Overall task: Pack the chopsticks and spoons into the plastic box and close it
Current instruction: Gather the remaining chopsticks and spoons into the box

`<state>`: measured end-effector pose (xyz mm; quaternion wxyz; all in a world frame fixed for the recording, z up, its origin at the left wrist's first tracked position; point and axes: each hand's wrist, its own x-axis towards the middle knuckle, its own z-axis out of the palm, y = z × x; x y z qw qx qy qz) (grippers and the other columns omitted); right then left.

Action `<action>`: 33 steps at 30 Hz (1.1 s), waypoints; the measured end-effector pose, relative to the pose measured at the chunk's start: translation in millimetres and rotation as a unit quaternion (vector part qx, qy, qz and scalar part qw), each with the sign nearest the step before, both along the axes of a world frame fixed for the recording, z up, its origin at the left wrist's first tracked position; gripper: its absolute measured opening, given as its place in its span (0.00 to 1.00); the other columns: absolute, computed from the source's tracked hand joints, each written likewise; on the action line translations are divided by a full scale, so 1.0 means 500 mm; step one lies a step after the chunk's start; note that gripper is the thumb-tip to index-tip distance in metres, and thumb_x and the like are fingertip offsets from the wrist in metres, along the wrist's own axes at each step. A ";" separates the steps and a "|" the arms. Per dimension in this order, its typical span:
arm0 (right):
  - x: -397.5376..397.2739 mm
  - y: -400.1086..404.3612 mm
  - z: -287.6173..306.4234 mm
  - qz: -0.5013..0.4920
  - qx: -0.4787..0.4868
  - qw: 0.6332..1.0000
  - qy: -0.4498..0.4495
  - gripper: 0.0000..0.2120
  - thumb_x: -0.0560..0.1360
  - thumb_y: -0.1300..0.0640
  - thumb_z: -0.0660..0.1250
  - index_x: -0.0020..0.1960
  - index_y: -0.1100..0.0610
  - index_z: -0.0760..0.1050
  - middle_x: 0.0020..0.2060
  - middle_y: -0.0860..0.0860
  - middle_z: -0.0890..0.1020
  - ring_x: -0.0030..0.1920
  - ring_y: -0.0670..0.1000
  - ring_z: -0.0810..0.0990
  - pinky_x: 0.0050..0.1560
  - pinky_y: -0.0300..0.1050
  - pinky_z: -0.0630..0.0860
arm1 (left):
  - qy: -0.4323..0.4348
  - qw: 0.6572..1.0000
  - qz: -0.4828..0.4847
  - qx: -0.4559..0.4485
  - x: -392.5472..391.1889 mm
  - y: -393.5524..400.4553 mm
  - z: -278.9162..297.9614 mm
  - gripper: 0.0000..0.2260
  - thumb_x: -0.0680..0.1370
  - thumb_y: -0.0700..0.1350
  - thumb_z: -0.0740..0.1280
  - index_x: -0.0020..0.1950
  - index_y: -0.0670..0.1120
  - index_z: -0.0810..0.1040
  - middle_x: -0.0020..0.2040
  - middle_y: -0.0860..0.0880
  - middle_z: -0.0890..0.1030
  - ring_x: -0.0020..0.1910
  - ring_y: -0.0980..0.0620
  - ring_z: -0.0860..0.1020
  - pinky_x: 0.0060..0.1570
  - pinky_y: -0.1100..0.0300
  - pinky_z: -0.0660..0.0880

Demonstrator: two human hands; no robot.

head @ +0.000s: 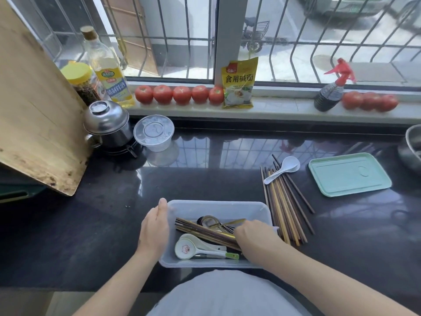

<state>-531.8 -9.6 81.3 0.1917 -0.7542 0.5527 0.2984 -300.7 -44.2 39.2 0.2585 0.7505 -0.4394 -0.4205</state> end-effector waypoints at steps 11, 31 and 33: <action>-0.177 -0.095 -0.044 -0.429 -0.270 0.818 -0.273 0.04 0.77 0.54 0.66 0.44 0.52 0.79 0.43 0.49 0.84 0.46 0.53 0.80 0.45 0.46 0.73 | -0.035 0.999 -0.012 0.004 0.004 -0.003 -0.018 0.27 0.87 0.59 0.50 0.60 0.41 0.80 0.57 0.44 0.82 0.60 0.42 0.77 0.58 0.50 0.68; -0.192 -0.077 -0.136 -0.383 -0.114 0.915 -0.052 0.03 0.75 0.59 0.61 0.44 0.57 0.73 0.49 0.57 0.82 0.48 0.61 0.79 0.43 0.47 0.73 | -0.041 0.999 -0.015 0.010 -0.001 -0.001 -0.003 0.25 0.86 0.59 0.51 0.60 0.46 0.82 0.60 0.44 0.82 0.58 0.46 0.74 0.58 0.49 0.68; -0.197 -0.085 -0.090 -0.401 -0.206 0.886 -0.109 0.06 0.74 0.56 0.63 0.44 0.56 0.77 0.45 0.55 0.83 0.46 0.61 0.79 0.43 0.48 0.75 | -0.035 0.999 -0.012 0.010 0.000 -0.001 -0.003 0.24 0.86 0.59 0.51 0.58 0.47 0.82 0.58 0.45 0.82 0.58 0.45 0.75 0.58 0.50 0.68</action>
